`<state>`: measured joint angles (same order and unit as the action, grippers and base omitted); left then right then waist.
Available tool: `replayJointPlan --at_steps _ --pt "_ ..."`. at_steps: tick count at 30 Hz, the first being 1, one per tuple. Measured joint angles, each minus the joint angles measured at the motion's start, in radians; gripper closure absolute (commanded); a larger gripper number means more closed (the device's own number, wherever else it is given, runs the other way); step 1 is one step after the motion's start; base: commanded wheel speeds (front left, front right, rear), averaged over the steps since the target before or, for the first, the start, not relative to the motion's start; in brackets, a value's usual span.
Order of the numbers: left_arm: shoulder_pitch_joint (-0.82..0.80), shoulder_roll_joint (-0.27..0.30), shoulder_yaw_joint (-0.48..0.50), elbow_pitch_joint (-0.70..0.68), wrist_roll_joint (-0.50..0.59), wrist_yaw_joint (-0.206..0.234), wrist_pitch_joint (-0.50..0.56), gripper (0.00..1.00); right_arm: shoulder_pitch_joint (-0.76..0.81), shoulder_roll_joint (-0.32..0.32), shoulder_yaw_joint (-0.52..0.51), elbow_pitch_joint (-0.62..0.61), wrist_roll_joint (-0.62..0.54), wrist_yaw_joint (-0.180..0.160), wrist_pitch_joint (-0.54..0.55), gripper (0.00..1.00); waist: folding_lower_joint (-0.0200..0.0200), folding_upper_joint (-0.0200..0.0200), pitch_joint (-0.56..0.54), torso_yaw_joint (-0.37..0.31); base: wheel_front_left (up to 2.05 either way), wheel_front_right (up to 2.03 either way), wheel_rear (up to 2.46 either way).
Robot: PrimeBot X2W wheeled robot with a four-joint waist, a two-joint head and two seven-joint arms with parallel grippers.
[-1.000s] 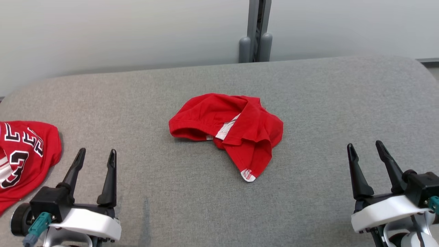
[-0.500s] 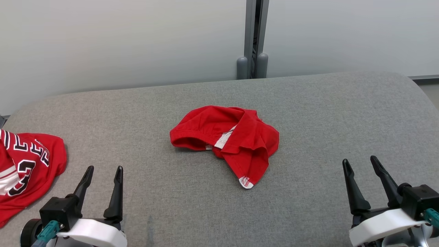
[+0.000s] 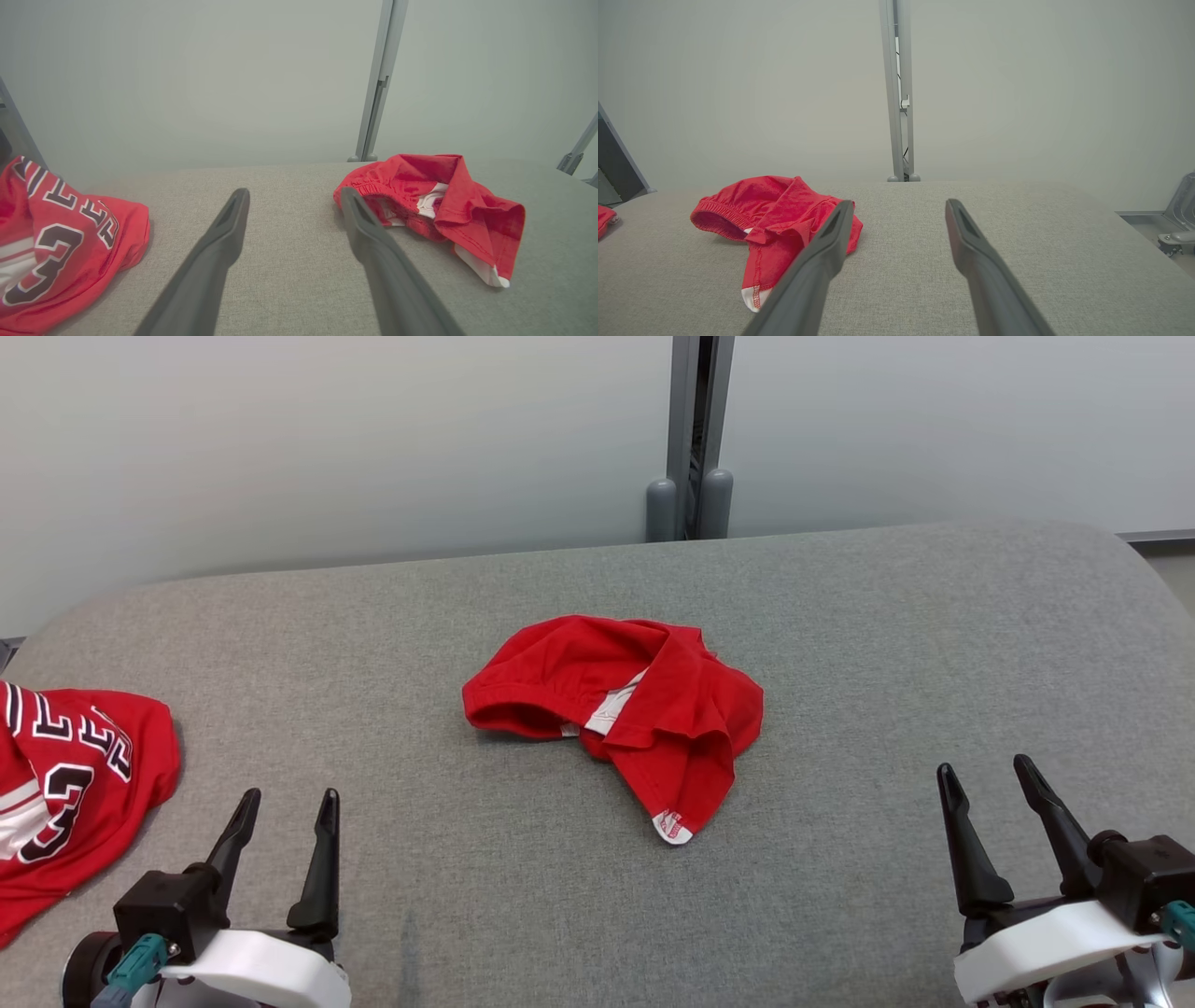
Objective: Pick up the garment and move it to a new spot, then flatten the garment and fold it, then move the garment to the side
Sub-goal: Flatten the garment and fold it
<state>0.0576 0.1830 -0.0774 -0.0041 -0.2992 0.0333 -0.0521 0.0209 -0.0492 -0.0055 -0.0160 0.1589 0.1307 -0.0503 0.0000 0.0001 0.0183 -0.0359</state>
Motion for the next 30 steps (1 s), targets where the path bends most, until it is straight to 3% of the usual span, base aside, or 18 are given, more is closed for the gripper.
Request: replayJointPlan --at_steps 8,13,30 --pt "-0.026 0.002 -0.018 -0.002 0.000 -0.002 0.001 0.00 -0.016 0.000 0.006 0.000 -0.001 0.000 -0.003 0.00 0.0000 0.0000 0.022 0.021 0.00 0.00 0.00" --pt "-0.065 0.001 -0.037 -0.001 0.002 -0.015 -0.005 0.00 -0.059 -0.003 0.078 0.006 -0.039 0.000 0.034 0.00 0.0000 0.0000 0.052 0.046 0.00 0.00 0.00" --pt "-0.228 -0.045 -0.114 0.108 0.016 -0.051 -0.095 0.00 -0.372 -0.183 0.363 0.255 -0.137 0.000 0.150 0.00 0.0000 0.0000 0.228 0.206 0.00 0.00 0.00"
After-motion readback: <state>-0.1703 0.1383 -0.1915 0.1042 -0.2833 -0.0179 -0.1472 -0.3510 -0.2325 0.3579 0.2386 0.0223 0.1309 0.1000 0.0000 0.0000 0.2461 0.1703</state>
